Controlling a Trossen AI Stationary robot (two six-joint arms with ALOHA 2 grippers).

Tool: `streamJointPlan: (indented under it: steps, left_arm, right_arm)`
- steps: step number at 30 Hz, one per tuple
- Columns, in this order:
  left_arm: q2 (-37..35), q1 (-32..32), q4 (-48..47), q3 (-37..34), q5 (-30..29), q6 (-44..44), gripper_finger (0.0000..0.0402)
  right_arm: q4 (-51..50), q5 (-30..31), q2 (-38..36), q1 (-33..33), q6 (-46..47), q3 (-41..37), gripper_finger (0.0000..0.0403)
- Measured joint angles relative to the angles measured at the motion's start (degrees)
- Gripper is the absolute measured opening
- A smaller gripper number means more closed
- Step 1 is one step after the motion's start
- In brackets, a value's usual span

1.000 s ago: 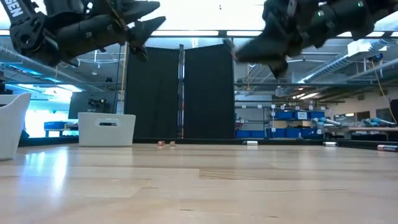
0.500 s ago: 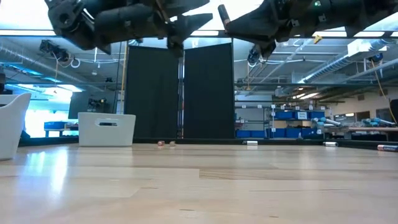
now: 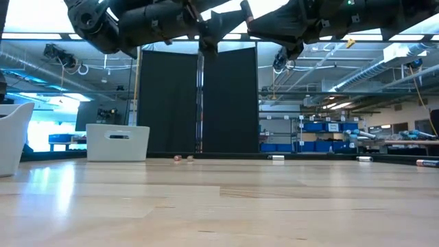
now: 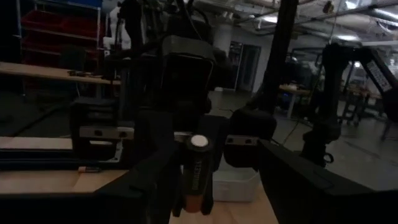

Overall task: Sort batteries
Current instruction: Put the black-brown battery into the bottom left gray bin

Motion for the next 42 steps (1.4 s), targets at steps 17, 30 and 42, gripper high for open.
streamJointPlan:
  steps: [17,30,42]
  left_arm:
    - [4.3,0.1,1.7,3.9,2.5,2.4,0.0053]
    - [-5.3,-0.1,-9.7,3.9,4.3,8.3,0.0053]
    - [-28.6,-11.9,-77.6,12.0,-10.9,9.2,0.0053]
  right_arm:
    - [0.3,-0.6,-0.1,0.1,0.2,0.0,0.0053]
    - [-1.8,0.3,-0.1,0.0,2.1,0.0,0.0159]
    - [-8.3,4.5,-0.1,-0.8,2.1,0.0,0.0164]
